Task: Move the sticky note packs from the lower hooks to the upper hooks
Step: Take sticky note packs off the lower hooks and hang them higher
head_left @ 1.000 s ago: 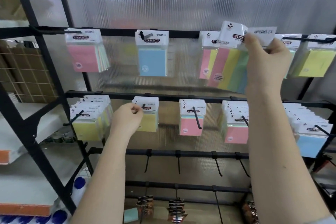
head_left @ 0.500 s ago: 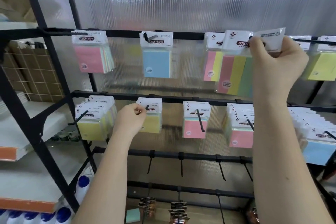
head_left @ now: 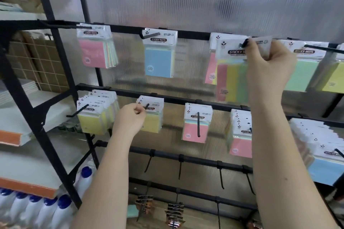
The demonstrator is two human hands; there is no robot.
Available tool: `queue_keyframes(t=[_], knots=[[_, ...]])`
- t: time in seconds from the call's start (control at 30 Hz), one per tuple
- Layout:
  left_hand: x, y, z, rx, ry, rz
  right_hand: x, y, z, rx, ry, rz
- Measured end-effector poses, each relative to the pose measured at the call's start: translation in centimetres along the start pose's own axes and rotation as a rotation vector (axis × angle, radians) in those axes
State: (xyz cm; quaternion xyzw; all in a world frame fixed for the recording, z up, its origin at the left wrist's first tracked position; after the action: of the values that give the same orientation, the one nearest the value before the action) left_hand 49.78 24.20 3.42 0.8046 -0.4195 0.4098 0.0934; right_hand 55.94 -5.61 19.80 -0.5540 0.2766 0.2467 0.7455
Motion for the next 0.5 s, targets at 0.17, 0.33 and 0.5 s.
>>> queue_keyframes(t=[0.17, 0.33, 0.5], knots=[[0.1, -0.1, 0.1, 0.004, -0.023, -0.026, 2.1, -1.2, 1.2, -0.004, -0.047, 0.097], [0.2, -0.4, -0.1, -0.003, -0.037, -0.001, 5.2, -3.4, 2.5, 0.089, 0.057, 0.189], [-0.8, -2.0, -0.2, -0.058, -0.049, 0.017, 5.1, -3.0, 3.1, 0.219, 0.106, 0.143]])
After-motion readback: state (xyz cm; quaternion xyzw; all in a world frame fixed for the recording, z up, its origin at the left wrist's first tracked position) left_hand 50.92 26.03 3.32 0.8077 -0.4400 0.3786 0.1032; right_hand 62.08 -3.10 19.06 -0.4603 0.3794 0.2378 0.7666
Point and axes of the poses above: each hand's wrist, its own y-axis away from the middle knuckle, its own z-axis out of the palm, x = y × z, the point moved 7 cm from there along -y, towards the middle knuckle, and after that the axes turned 5 degrees about -y, right-handed, at the moved point
